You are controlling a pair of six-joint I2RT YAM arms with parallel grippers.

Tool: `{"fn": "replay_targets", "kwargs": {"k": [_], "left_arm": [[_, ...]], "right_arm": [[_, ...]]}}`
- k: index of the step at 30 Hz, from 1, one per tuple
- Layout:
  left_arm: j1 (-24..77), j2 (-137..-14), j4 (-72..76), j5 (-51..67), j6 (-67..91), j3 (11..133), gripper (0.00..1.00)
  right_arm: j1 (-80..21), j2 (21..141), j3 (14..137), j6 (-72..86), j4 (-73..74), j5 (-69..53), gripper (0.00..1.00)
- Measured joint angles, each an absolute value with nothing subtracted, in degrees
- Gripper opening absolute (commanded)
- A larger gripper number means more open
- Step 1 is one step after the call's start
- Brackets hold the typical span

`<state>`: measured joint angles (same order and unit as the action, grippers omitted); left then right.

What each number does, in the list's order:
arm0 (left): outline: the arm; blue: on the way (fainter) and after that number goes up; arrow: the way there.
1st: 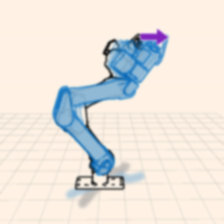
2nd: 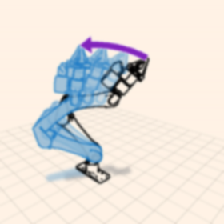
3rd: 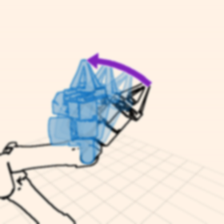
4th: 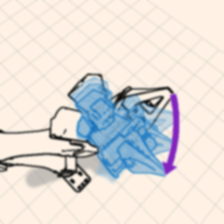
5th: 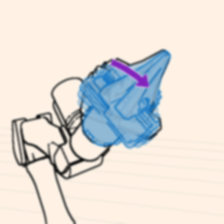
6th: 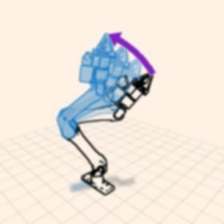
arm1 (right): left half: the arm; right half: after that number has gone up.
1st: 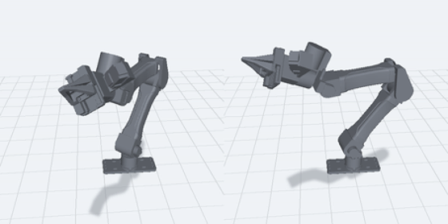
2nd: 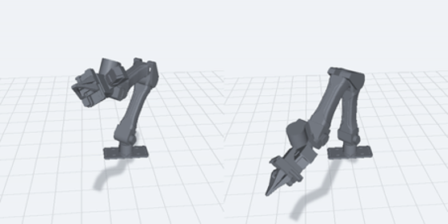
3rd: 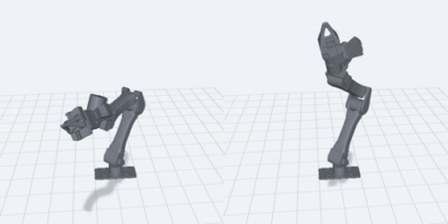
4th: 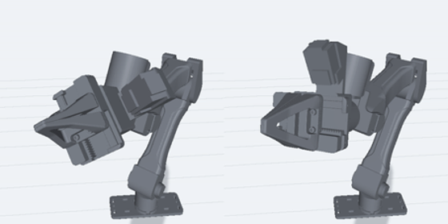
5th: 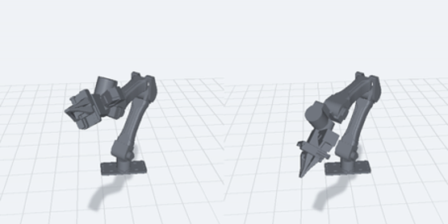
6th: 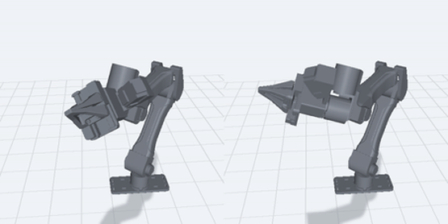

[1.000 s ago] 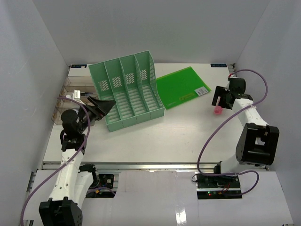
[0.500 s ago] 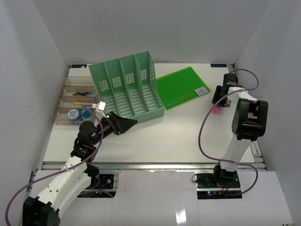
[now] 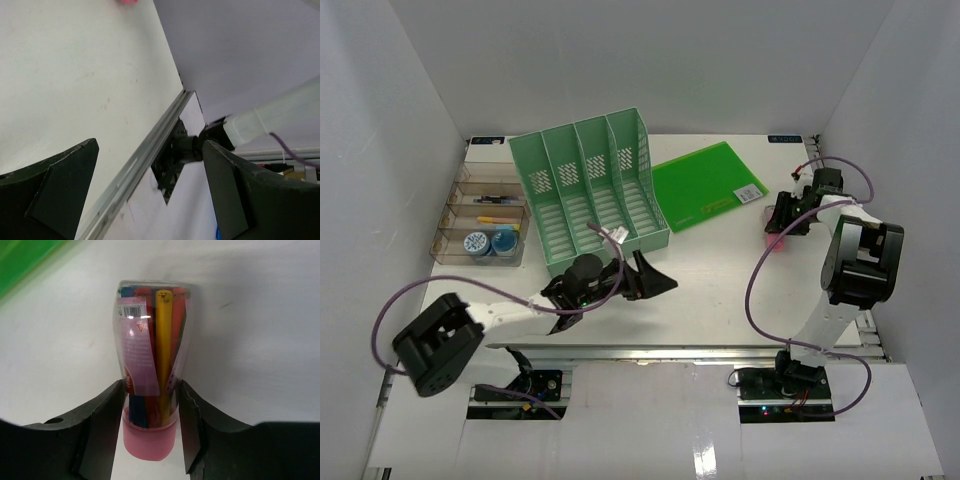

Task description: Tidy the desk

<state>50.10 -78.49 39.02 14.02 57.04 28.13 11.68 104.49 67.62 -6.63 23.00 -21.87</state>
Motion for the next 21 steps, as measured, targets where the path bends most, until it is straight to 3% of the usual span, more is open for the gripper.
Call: {"fn": "replay_targets", "kwargs": {"k": [9, 15, 21], "left_arm": [[52.21, -104.28, 52.57, 12.18, 59.53, 47.64, 0.98], [54.63, -114.66, 53.64, 11.93, 60.54, 57.38, 0.98], [56.22, -116.81, 53.64, 10.20, 60.30, 61.50, 0.97]], "right_arm": [[10.96, 93.71, 63.35, -35.04, 42.16, -49.97, 0.08], [10.84, 91.02, 62.81, -45.62, 52.38, -58.68, 0.08], [10.33, 91.10, 62.81, -53.56, 60.96, -63.12, 0.08]]}}
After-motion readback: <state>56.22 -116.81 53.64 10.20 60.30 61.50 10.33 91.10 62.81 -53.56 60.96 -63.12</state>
